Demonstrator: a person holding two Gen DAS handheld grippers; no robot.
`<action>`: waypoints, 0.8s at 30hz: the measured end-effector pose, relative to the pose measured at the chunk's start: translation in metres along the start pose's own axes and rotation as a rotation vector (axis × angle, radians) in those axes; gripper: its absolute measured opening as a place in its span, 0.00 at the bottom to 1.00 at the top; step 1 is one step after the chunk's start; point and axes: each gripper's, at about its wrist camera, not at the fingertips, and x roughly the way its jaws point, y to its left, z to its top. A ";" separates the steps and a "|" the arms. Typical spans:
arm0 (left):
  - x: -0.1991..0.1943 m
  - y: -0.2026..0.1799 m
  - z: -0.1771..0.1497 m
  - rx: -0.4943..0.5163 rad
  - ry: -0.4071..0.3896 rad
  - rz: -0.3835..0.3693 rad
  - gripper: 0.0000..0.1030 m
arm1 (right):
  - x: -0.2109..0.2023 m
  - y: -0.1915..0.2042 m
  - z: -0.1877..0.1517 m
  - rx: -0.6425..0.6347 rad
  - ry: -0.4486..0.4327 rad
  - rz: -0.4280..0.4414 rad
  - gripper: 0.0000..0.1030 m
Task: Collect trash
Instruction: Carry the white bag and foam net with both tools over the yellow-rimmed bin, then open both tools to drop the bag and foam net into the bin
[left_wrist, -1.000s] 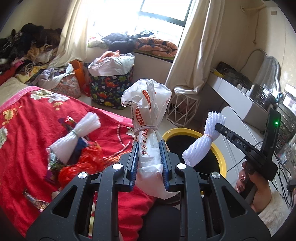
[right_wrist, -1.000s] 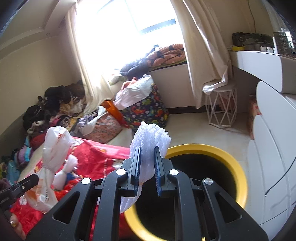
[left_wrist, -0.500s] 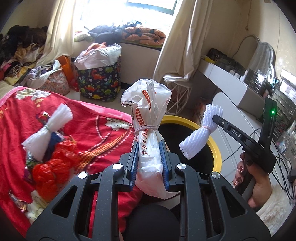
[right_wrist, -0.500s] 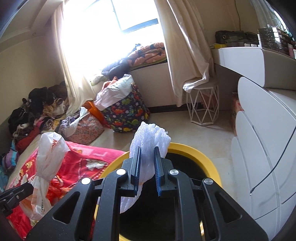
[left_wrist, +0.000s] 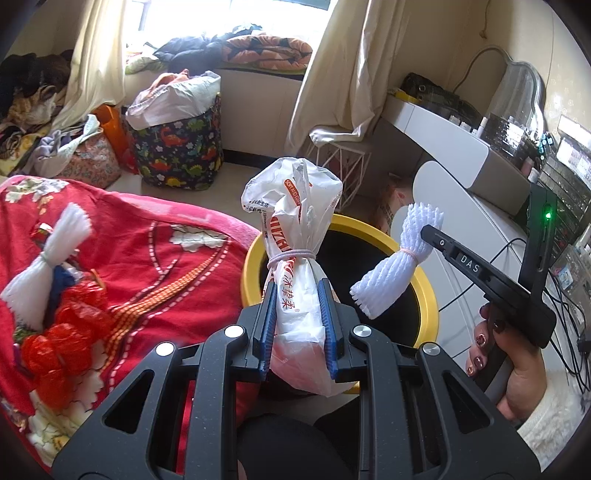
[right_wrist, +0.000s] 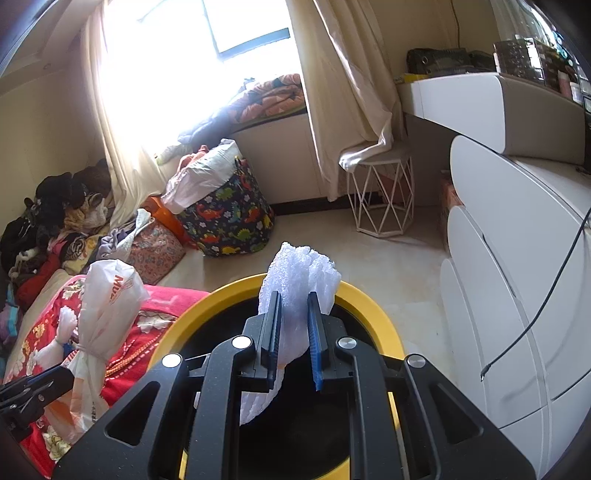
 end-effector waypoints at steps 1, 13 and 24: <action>0.003 -0.002 0.001 0.003 0.003 -0.002 0.16 | 0.001 -0.003 0.000 0.003 0.003 -0.003 0.13; 0.021 -0.007 -0.006 -0.024 0.004 -0.061 0.59 | 0.008 -0.020 0.000 0.060 0.027 0.000 0.34; -0.010 0.008 -0.009 -0.064 -0.072 0.001 0.89 | 0.001 -0.009 0.003 0.056 0.008 0.029 0.53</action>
